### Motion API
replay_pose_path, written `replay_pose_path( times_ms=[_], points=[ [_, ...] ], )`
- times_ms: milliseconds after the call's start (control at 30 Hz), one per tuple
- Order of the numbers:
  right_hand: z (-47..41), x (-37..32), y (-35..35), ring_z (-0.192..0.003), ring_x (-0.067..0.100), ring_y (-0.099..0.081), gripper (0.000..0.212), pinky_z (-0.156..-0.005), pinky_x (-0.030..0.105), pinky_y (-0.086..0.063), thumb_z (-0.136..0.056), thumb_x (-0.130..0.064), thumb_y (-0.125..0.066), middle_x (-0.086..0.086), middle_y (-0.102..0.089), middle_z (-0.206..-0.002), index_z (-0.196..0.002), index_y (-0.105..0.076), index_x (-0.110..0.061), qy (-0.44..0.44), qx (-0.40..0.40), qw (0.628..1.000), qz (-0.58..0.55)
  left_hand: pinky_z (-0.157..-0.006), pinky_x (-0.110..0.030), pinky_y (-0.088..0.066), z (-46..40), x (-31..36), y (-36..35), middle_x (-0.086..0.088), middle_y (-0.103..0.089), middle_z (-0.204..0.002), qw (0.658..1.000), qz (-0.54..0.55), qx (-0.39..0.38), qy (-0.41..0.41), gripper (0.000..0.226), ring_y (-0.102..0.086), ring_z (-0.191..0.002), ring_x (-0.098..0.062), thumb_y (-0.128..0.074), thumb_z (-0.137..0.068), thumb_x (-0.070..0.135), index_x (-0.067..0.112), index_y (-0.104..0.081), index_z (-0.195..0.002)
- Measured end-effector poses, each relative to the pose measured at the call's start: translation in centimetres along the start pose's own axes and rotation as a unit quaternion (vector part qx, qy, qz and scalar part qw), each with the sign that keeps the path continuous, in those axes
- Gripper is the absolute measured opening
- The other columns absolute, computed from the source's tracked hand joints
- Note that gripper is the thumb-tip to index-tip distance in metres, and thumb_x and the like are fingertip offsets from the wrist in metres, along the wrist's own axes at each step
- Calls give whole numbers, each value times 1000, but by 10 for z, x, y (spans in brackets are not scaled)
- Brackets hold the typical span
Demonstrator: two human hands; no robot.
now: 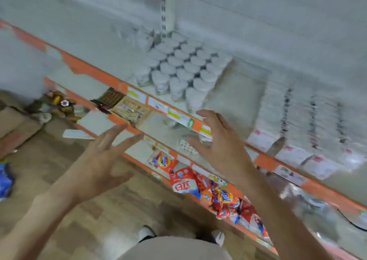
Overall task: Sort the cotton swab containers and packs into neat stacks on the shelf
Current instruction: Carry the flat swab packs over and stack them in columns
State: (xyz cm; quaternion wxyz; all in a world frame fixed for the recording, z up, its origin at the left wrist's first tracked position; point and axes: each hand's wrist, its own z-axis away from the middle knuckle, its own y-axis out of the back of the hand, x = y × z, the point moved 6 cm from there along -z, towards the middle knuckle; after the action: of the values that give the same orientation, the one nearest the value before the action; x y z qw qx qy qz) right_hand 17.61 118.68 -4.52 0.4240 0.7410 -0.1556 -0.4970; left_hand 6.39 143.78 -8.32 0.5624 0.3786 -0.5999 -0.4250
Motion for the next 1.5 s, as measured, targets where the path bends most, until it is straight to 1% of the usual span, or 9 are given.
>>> replay_pose_path(
  times_ms=[100, 167, 233, 567, 767, 933, 1100, 1367, 1500],
  points=[
    [-33, -60, -62, -140, 16, -38, 72, -111, 43, -38, -90, -56, -62, -4, -38, -151, -150, -35, -27, 71, -103, 992, 32, -110, -60, -37, 41, -57, 22, 1, -14, -166, 998, -2, 10, 58, 94, -18, -152, -27, -63, -75, 70, 53, -15, -154],
    [-47, -85, -89, -148, 12, -23, 77, -118, 42, -31, -90, -64, -54, -7, -24, -160, -155, -27, -31, 83, -144, 984, 56, -111, -59, -37, 54, -79, 31, -2, -13, -166, 997, 3, 18, 70, 95, -19, -152, -29, -68, -78, 68, 50, -15, -155],
    [-63, -107, -113, -151, 10, -16, 78, -119, 40, -28, -91, -67, -51, -10, -16, -164, -156, -21, -36, 91, -176, 978, 64, -113, -55, -33, 62, -99, 38, -3, -13, -166, 996, 12, 22, 83, 100, -19, -151, -30, -76, -76, 59, 48, -16, -155],
    [-160, -156, -200, -153, 5, -1, 80, -122, 43, -19, -90, -74, -46, -23, 5, -164, -155, -8, -48, 86, -273, 957, 47, -118, -46, -19, 23, -196, 58, 1, -7, -167, 994, 28, 28, 104, 97, -5, -154, -23, -69, -83, 55, 53, -4, -154],
    [-250, -159, -230, -153, 7, -5, 77, -123, 38, -17, -92, -72, -43, -16, -3, -166, -156, -9, -47, 48, -235, 971, 5, -123, -45, -12, -77, -267, 79, 10, -2, -167, 996, 37, -1, 76, 87, 6, -154, -13, -62, -88, 57, 58, -2, -152],
    [-319, -153, -224, -151, 10, -15, 72, -120, 38, -25, -94, -70, -37, -8, -17, -165, -156, -17, -38, -27, -158, 987, -1, -116, -52, -32, -174, -312, 125, -1, -36, -158, 996, 65, 61, -4, 78, -27, -150, -22, -69, -87, 44, 44, -27, -153],
    [-371, -145, -224, -151, 15, -18, 72, -120, 46, -28, -95, -67, -39, -4, -19, -164, -156, -17, -35, -73, -137, 987, 49, -121, -46, -22, -230, -351, 135, 4, -31, -161, 995, 88, 54, 1, 80, -17, -152, -15, -70, -86, 44, 46, -26, -154],
    [-441, -129, -237, -151, 19, -18, 74, -121, 44, -24, -96, -60, -48, 1, -20, -165, -157, -22, -27, -124, -127, 976, 124, -117, -29, -11, -293, -373, 131, 13, -24, -162, 989, 132, 6, -66, 76, -9, -151, -7, -65, -92, 40, 50, -21, -153],
    [-493, -137, -261, -145, 23, -31, 69, -116, 43, -32, -98, -44, -57, 4, -29, -160, -154, -28, -17, -135, -59, 982, 119, -119, -40, -19, -321, -394, 141, 6, -30, -160, 983, 132, -16, -126, 73, -16, -150, -12, -65, -93, 39, 42, -25, -155]
  ],
)
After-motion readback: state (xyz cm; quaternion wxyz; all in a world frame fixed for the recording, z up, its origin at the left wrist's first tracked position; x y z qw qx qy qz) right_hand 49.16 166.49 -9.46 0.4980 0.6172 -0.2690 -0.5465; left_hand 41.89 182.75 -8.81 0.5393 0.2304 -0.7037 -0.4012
